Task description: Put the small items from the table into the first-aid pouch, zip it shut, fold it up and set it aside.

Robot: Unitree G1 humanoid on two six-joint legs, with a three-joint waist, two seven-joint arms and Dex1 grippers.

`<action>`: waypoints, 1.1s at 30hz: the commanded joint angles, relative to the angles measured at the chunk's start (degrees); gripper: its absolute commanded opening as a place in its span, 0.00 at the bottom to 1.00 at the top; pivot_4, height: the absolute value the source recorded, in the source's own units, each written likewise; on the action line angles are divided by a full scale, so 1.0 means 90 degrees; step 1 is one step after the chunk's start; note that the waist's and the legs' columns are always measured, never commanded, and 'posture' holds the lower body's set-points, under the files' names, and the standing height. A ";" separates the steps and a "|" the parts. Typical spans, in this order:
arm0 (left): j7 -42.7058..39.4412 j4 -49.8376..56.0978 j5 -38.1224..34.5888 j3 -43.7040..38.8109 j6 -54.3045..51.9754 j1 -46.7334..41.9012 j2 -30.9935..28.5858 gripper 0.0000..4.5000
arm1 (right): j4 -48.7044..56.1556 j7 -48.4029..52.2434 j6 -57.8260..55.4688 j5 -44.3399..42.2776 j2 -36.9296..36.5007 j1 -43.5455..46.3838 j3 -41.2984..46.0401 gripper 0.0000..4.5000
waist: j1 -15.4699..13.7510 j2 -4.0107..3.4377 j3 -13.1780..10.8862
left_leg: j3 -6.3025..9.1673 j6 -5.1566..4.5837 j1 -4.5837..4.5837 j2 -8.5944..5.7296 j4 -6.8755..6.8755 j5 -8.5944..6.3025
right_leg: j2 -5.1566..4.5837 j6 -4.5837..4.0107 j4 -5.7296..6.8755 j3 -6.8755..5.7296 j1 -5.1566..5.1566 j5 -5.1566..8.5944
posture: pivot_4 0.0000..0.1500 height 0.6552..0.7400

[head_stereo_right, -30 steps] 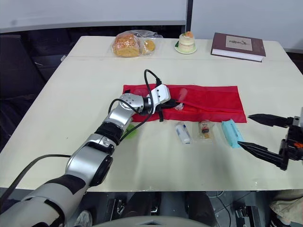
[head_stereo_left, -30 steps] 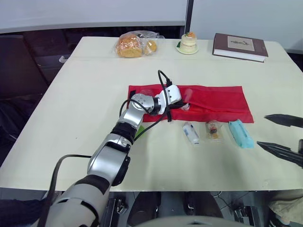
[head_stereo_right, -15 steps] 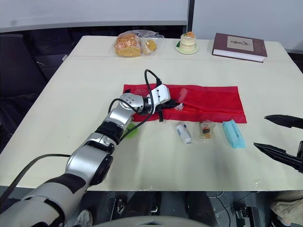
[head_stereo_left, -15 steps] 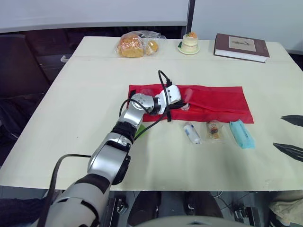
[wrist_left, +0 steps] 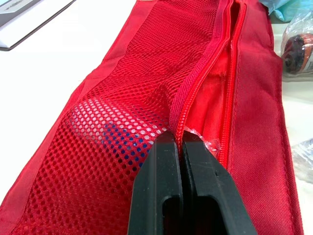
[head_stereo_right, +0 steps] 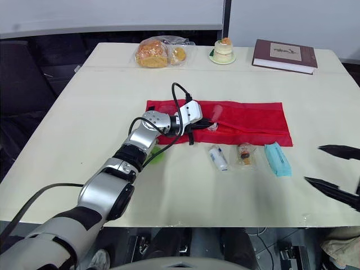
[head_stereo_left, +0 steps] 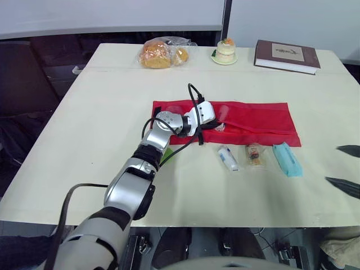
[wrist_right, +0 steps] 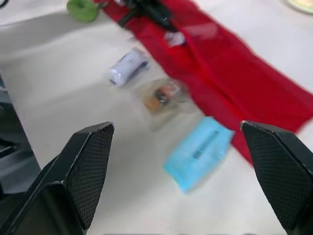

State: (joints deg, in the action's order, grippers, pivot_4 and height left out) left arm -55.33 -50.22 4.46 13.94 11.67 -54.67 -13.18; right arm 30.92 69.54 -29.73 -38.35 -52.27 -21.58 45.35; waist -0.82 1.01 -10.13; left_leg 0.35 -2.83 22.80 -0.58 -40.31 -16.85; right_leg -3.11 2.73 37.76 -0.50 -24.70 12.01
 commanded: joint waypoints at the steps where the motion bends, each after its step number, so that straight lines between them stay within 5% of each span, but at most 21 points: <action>1: 0.0039 0.0094 0.0009 -0.0030 0.0083 -0.0115 0.0036 0.00 | 0.1060 -0.1244 -0.0274 0.0153 0.0430 0.0290 -0.1406 0.98 | 0.0000 0.0002 0.0003 | 0.0003 0.0001 0.0000 0.0003 0.0000 0.0000 | 0.0002 0.0000 0.0000 -0.0002 0.0000 0.0000 | 1.00 0.87; 10: 0.0073 0.0088 0.0047 -0.0021 0.0084 -0.0155 0.0081 0.00 | 0.0963 -0.3561 -0.1122 0.1869 0.1542 0.2562 -0.5379 0.98 | 0.0013 0.0027 0.0013 | 0.0003 0.0003 0.0006 0.0000 -0.0009 0.0001 | 0.0003 -0.0002 0.0003 -0.0004 -0.0003 0.0000 | 1.00 0.87; 20: 0.0097 0.0066 0.0064 -0.0030 0.0078 -0.0182 0.0129 0.00 | 0.0318 -0.4154 -0.2733 0.2114 0.1962 0.3774 -0.6478 0.98 | 0.0008 0.0025 0.0013 | 0.0011 0.0002 0.0012 -0.0012 -0.0009 0.0001 | -0.0003 -0.0002 0.0002 -0.0010 -0.0004 -0.0001 | 1.00 0.87; 23: 0.0102 0.0063 0.0066 -0.0027 0.0069 -0.0186 0.0143 0.00 | 0.0336 -0.4067 -0.2776 0.2118 0.1874 0.3828 -0.6562 0.79 | 0.0005 0.0025 0.0013 | 0.0016 0.0002 0.0010 -0.0011 -0.0009 0.0001 | -0.0001 -0.0003 0.0008 -0.0013 -0.0004 -0.0001 | 1.00 0.87; 31: 0.0116 0.0055 0.0064 -0.0044 0.0075 -0.0181 0.0142 0.00 | 0.0700 -0.4069 -0.3133 0.1747 0.1853 0.3773 -0.6089 0.00 | 0.0009 0.0025 0.0013 | 0.0017 0.0001 0.0008 -0.0011 -0.0009 0.0001 | -0.0001 -0.0002 0.0011 -0.0013 -0.0004 -0.0001 | 1.00 0.87; 33: 0.0119 0.0056 0.0063 -0.0042 0.0075 -0.0181 0.0159 0.00 | 0.0660 -0.4249 -0.3357 0.1659 0.2021 0.3874 -0.5853 0.00 | 0.0010 0.0025 0.0013 | 0.0016 0.0001 0.0008 -0.0011 -0.0009 0.0001 | -0.0001 -0.0002 0.0011 -0.0013 -0.0003 -0.0001 | 1.00 0.87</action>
State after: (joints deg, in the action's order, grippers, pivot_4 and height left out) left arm -54.52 -50.44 5.32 14.00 11.66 -54.99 -12.13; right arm 35.08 32.72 -58.60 -22.32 -34.93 12.31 -10.51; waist -0.74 1.24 -10.01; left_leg 0.49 -2.82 22.87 -0.68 -40.40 -16.85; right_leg -3.12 2.71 37.85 -0.62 -24.73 12.00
